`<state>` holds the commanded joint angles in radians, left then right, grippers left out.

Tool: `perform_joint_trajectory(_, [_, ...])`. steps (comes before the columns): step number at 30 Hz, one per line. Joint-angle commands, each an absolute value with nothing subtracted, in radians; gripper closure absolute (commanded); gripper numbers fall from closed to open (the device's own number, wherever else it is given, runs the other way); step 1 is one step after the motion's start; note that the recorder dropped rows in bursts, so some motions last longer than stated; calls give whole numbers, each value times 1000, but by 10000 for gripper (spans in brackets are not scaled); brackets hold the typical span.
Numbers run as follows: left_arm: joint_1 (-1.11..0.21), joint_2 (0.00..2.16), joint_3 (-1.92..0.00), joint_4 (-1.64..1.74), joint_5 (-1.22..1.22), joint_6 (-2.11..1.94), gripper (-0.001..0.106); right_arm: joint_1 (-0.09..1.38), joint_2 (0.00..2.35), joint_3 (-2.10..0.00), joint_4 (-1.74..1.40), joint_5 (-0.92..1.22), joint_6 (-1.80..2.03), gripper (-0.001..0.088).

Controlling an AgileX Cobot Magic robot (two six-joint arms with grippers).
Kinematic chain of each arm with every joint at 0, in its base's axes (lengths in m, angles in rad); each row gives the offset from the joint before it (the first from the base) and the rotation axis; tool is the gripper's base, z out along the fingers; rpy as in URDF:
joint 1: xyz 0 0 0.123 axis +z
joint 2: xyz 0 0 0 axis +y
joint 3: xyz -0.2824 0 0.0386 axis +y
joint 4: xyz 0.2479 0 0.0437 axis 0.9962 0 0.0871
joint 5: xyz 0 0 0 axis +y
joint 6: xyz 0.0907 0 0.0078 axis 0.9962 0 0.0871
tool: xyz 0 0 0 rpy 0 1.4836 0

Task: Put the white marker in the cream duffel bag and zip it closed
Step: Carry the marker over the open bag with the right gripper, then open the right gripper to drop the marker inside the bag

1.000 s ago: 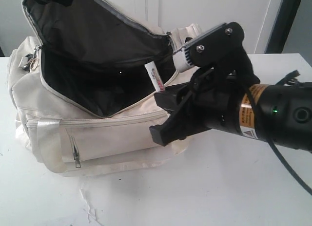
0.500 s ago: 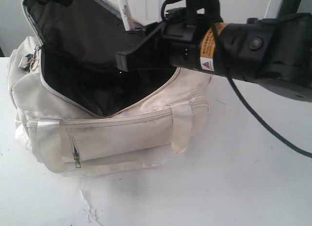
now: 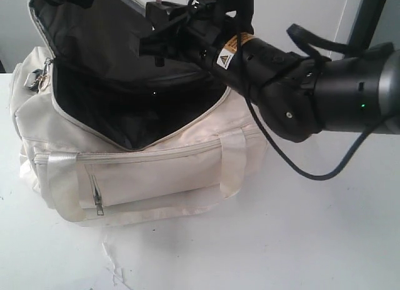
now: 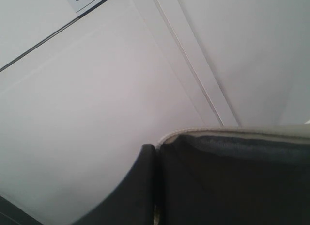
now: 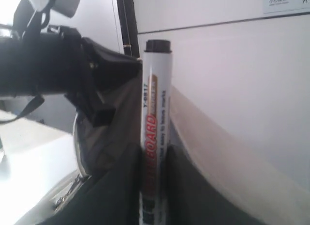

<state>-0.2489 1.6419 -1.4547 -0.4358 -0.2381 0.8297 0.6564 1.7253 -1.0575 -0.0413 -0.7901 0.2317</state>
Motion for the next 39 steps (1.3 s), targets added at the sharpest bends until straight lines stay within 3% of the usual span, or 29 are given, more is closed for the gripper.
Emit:
perform_joint_trajectory(7, [-249,1642,-1455,-436,-238,830,1053,656,1845,-1071,-41,-914,119,832])
perform_joint_trajectory(10, [-249,1642,-1455,-436,-238,830,1053,656,1863,-1087,-40,-907,112,681])
perform_joint_trajectory(15, [-249,1642,-1455,-436,-238,830,1053,656,1874,-1116,-40,-896,112,316])
perform_joint_trajectory(18, [-249,1642,-1455,-436,-238,830,1053,656,1874,-1126,-35,-879,112,250])
perform_joint_trajectory(22, [-249,1642,-1455,-436,-238,830,1053,656,1874,-1127,-35,-880,112,264])
perform_joint_trajectory(28, [-249,1642,-1455,-436,-238,830,1053,656,1863,-1127,-35,-852,119,358])
perform_joint_trajectory(31, [-249,1642,-1455,-436,-238,830,1053,656,1827,-1127,-60,-762,173,479])
perform_joint_trajectory(36, [-249,1642,-1455,-436,-238,830,1053,658,1740,-1127,-182,-554,251,860])
perform_joint_trajectory(39, [-249,1642,-1455,-436,-238,830,1053,660,1688,-1127,-282,-420,272,868])
